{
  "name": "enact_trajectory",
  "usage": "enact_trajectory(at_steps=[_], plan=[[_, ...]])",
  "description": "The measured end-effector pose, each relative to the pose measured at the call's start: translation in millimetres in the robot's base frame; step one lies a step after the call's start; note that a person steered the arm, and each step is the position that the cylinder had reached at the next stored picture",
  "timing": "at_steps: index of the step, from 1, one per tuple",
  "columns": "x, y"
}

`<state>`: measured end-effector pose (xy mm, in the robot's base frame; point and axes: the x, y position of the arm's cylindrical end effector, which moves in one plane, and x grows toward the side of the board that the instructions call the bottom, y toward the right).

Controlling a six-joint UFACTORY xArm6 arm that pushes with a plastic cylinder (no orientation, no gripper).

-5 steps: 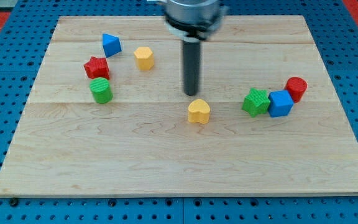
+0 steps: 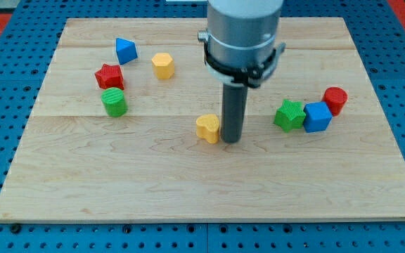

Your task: Move the heart diagonal bottom right to the hexagon

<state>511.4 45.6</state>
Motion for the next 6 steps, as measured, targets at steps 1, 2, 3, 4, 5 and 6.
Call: enact_trajectory(at_steps=[1, 2, 3, 4, 5, 6], plan=[[19, -20], [-17, -44], [-52, -52], [-78, -51], [-57, -44], [-71, -15]])
